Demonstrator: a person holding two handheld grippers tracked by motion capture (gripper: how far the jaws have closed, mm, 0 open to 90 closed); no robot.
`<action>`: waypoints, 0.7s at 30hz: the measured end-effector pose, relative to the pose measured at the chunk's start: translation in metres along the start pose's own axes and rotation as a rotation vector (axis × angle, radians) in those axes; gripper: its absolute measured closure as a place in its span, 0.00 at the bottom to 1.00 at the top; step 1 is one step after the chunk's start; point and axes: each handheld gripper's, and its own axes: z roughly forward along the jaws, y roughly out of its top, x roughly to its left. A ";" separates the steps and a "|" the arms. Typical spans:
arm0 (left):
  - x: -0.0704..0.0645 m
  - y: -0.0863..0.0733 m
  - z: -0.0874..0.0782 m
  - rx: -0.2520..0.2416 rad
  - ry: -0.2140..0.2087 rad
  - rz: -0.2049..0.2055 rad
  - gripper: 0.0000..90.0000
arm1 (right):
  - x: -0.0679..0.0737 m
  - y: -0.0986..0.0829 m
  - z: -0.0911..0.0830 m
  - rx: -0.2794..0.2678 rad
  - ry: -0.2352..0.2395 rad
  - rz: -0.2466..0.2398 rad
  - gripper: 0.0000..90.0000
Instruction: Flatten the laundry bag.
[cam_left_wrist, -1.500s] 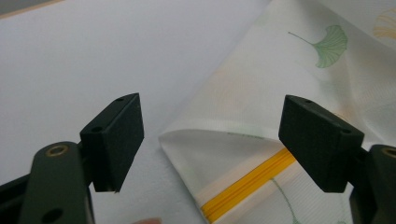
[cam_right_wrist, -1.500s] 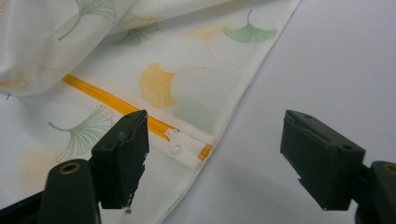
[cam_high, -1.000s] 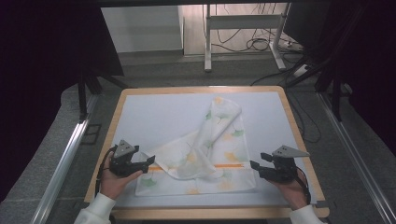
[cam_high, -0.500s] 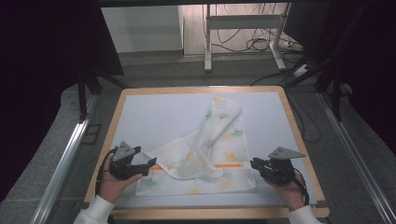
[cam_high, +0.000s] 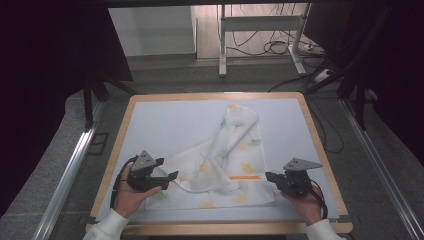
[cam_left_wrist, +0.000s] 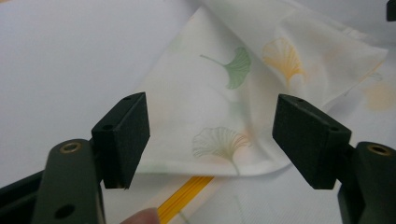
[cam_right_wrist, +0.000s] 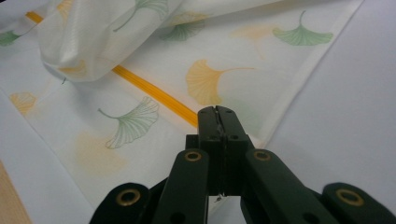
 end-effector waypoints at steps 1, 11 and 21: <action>-0.003 0.001 0.001 -0.001 0.001 0.009 0.30 | 0.001 0.000 0.000 0.003 0.004 -0.003 0.99; -0.030 0.008 0.006 -0.006 -0.038 0.086 0.33 | 0.009 -0.002 0.013 0.044 0.048 -0.014 0.99; -0.044 0.011 0.017 0.008 -0.083 0.100 0.33 | 0.015 -0.001 0.020 0.066 0.069 -0.033 0.99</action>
